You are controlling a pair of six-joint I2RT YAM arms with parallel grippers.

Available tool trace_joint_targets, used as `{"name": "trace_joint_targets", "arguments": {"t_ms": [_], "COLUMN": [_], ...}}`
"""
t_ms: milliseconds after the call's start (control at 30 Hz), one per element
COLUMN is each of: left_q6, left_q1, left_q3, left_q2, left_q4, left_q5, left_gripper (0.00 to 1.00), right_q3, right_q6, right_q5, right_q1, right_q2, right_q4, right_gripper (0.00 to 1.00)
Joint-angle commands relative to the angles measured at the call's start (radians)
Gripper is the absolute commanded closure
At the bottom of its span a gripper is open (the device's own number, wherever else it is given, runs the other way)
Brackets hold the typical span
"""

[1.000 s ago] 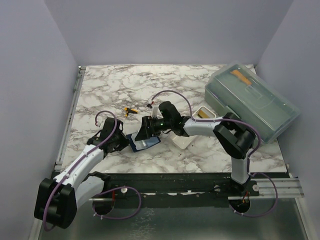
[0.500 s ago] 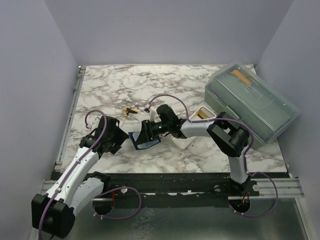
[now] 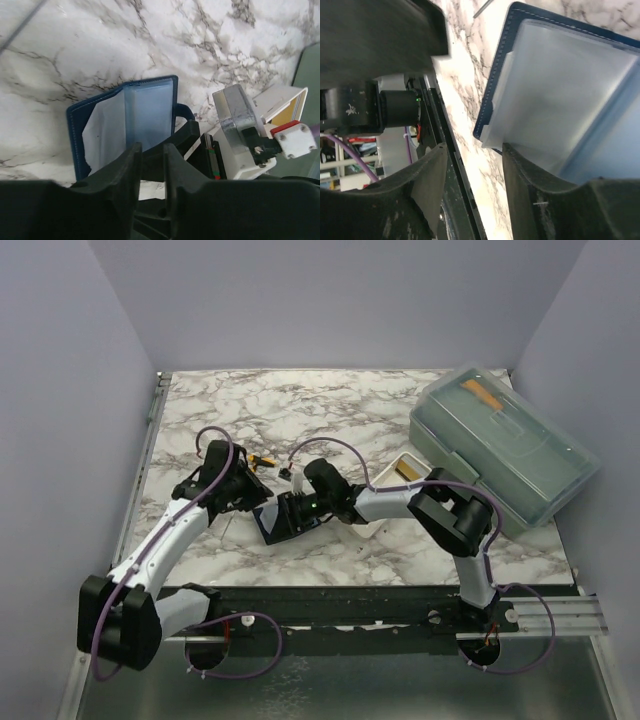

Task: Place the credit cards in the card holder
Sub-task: Open the card holder at the center of the board.

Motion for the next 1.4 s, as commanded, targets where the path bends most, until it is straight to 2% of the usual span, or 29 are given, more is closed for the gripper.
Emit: {"name": "trace_joint_targets", "arguments": {"t_ms": [0,100,167,400,500,900,1033,1167,1267,1367], "left_q6": [0.058,0.054,0.063,0.051,0.059,0.086,0.084,0.090,0.105,0.119], "left_q1": [0.004,0.005,0.005,0.005,0.005,0.006,0.006,0.006,0.005,0.004], "left_q3": [-0.062,-0.109,-0.132,-0.254,-0.277,-0.294,-0.301,-0.298,-0.287,-0.266], "left_q2": [0.128,0.190,0.214,0.170,0.143,0.177,0.169,0.160,0.148,0.142], "left_q4": [0.193,0.291,0.293,0.287,0.289,0.295,0.300,0.302,0.306,0.308], "left_q5": [0.224,0.281,0.259,0.184,0.157,0.141,0.144,0.158,0.177,0.194], "left_gripper": [0.76,0.83,0.90,0.94,0.94,0.95,0.95,0.94,0.92,0.90], "right_q3": [-0.018,-0.009,-0.010,0.045,0.058,0.132,0.122,0.153,0.146,0.126], "right_q6": [-0.025,-0.030,-0.033,-0.183,-0.208,-0.240,-0.258,-0.270,-0.272,-0.261], "right_q5": [0.077,0.104,0.144,0.445,0.524,0.595,0.634,0.684,0.655,0.637], "right_q1": [0.000,0.000,0.000,0.007,0.009,0.009,0.008,0.005,-0.005,-0.030], "right_q2": [0.011,0.016,-0.004,-0.122,-0.143,-0.183,-0.235,-0.240,-0.244,-0.221], "right_q4": [-0.008,-0.039,-0.078,-0.416,-0.480,-0.576,-0.577,-0.631,-0.604,-0.545], "right_gripper": [0.51,0.53,0.54,0.49,0.43,0.39,0.33,0.31,0.31,0.36]}}
